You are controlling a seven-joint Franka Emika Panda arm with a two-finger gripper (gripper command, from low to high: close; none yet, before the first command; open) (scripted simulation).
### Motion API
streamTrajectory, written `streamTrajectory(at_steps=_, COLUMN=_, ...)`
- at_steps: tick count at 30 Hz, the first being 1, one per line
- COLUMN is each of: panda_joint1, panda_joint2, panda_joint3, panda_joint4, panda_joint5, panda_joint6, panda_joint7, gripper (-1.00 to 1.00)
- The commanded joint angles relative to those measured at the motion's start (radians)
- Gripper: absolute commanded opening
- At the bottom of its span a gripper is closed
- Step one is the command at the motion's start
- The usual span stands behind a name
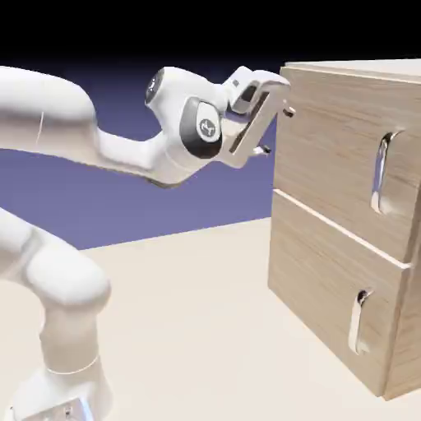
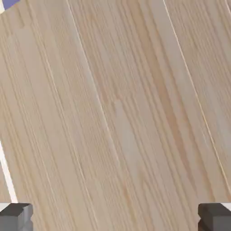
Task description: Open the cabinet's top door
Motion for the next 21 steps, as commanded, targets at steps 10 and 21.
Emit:
streamTrajectory(at_steps=10, panda_joint1=0.171, panda_joint2=-0.095, panda_joint3=-0.203, panda_joint4=0.098, panda_joint5=-0.435, panda_joint6=-0.008, panda_joint7=-0.235, gripper=0.00)
streamTrajectory(at_steps=21, panda_joint1=0.359, panda_joint2=-0.200, panda_joint3=-0.427, panda_joint4=0.205, panda_joint5=-0.913, panda_joint6=-0.017, panda_joint7=-0.494, gripper=0.00)
